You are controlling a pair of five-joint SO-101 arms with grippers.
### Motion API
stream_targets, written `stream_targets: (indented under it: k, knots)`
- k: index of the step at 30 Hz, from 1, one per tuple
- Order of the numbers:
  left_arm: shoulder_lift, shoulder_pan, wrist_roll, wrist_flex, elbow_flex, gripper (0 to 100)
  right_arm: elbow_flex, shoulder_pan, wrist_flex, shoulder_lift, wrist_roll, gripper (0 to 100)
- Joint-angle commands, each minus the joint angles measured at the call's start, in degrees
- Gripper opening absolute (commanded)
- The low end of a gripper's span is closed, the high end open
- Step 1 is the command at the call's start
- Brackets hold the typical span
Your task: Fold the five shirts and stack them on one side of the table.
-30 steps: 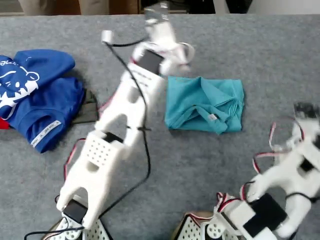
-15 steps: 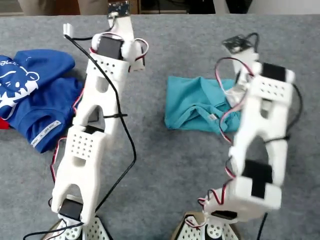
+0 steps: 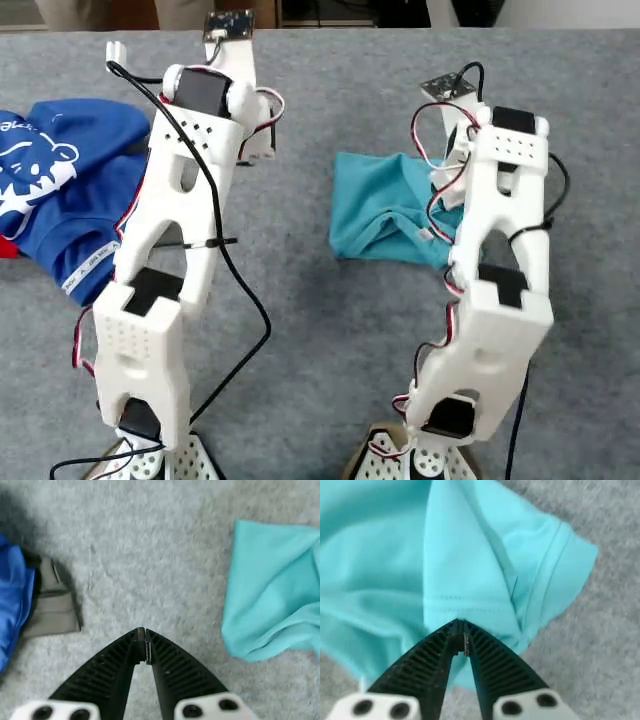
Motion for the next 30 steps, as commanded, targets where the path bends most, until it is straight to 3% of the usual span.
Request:
stream_targets:
  k: [1, 13, 20, 25, 30]
  knots:
    - [-5.2, 0.0, -0.3, 0.5, 2.6, 2, -10.5, 2.2, -1.1, 5.1, -0.4, 0.2]
    - [-11.8, 0.0, 0.0, 0.5, 8.9, 2, -47.9, 8.4, -0.7, 19.6, -0.4, 0.2]
    - [-13.6, 0.0, 0.1, 0.5, 12.5, 2, -62.2, 4.8, 20.8, 20.0, 0.0, 0.2]
    - [-14.6, 0.0, 0.0, 0.5, 12.5, 2, -56.3, 5.2, 21.9, 20.1, -0.1, 0.2]
    - [-16.9, 0.0, -0.3, 0.5, 16.2, 2, -39.9, 3.5, 21.9, 11.3, 0.0, 0.2]
